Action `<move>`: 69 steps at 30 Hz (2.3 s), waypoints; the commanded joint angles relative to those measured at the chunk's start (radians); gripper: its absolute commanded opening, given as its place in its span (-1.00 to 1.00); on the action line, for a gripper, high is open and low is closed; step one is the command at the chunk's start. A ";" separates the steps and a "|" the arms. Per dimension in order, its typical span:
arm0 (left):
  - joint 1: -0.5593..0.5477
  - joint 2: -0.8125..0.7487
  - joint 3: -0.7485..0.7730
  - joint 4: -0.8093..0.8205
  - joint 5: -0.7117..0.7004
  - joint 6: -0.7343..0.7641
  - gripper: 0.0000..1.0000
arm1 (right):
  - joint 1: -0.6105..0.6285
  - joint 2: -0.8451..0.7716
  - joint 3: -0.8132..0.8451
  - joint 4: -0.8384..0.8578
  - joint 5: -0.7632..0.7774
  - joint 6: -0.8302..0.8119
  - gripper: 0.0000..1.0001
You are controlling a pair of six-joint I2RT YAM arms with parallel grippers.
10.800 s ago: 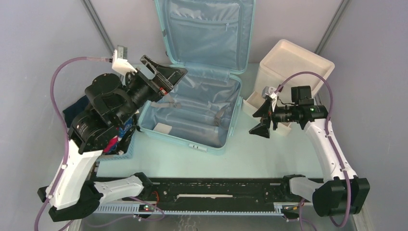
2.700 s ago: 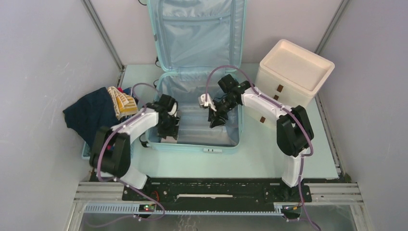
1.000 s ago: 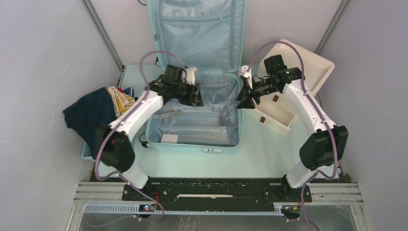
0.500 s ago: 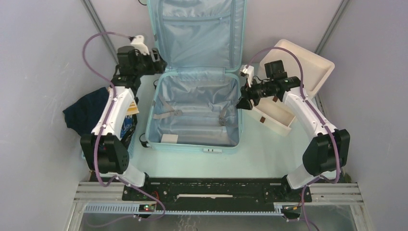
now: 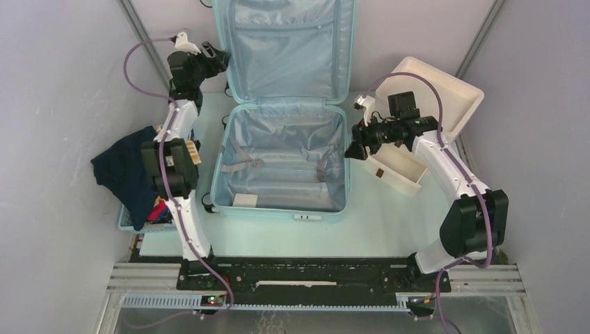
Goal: Open, take out, and arrange the luggage
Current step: Adjust the luggage at the center of the board.
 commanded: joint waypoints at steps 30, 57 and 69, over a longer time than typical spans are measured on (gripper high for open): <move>-0.014 -0.174 -0.052 0.301 0.278 0.104 -1.00 | 0.114 0.042 -0.130 0.157 0.446 0.544 0.21; -0.032 -0.861 -0.766 0.371 0.171 0.031 -1.00 | 0.078 0.231 0.114 0.281 0.589 0.361 -1.00; -0.032 -1.279 -1.058 0.166 0.106 -0.027 -1.00 | 0.089 0.331 0.181 0.395 0.467 0.217 -1.00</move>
